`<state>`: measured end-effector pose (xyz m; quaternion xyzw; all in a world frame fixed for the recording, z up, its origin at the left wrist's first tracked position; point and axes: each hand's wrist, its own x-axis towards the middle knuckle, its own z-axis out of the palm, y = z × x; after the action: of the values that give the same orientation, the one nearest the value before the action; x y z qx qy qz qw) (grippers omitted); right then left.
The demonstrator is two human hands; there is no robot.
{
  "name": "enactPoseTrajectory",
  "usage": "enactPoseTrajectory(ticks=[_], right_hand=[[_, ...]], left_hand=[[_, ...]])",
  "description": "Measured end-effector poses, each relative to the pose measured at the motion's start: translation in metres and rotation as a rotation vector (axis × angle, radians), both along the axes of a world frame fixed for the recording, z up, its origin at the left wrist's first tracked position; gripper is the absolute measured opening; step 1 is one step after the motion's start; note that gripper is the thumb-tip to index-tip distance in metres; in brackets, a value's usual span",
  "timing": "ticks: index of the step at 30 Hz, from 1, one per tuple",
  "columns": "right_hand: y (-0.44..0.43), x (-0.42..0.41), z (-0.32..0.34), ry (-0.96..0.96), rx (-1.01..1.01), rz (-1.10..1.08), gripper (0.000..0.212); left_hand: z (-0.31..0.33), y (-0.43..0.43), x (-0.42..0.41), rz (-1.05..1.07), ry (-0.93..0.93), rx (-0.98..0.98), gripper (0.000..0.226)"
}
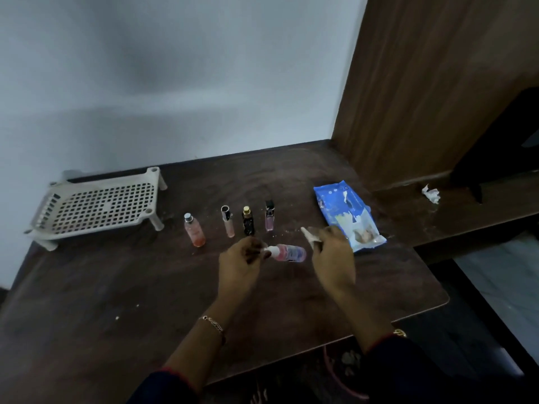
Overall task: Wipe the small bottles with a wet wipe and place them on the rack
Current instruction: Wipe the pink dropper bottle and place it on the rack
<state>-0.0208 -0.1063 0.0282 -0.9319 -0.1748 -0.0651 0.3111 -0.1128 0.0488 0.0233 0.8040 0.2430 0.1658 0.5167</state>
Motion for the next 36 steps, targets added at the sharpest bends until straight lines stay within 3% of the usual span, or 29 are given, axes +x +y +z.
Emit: enactPoseTrajectory(ticks=[2, 9, 14, 18, 25, 31, 36], right_hand=[[0.008, -0.016, -0.005, -0.030, -0.105, 0.085, 0.039], [0.026, -0.053, -0.038, -0.176, -0.181, 0.387, 0.027], [0.002, -0.034, -0.057, -0.214, -0.209, 0.342, 0.030], [-0.001, -0.026, -0.062, -0.192, -0.226, 0.248, 0.033], [0.017, -0.065, -0.065, -0.308, -0.185, 0.324, 0.027], [0.026, -0.090, -0.079, -0.395, -0.226, 0.491, 0.032], [0.008, -0.063, -0.074, -0.345, -0.230, 0.370, 0.032]], left_hand=[[-0.009, -0.006, -0.011, 0.057, -0.019, -0.063, 0.025], [-0.042, -0.012, -0.029, 0.156, -0.087, -0.153, 0.029], [-0.060, -0.010, -0.037, 0.140, -0.152, -0.175, 0.032], [-0.063, -0.007, -0.041, 0.081, -0.168, -0.088, 0.028], [-0.064, 0.004, -0.054, 0.019, -0.107, 0.298, 0.022], [-0.086, 0.003, -0.068, 0.030, -0.060, 0.356, 0.019], [-0.092, 0.004, -0.074, 0.065, -0.032, 0.444, 0.018]])
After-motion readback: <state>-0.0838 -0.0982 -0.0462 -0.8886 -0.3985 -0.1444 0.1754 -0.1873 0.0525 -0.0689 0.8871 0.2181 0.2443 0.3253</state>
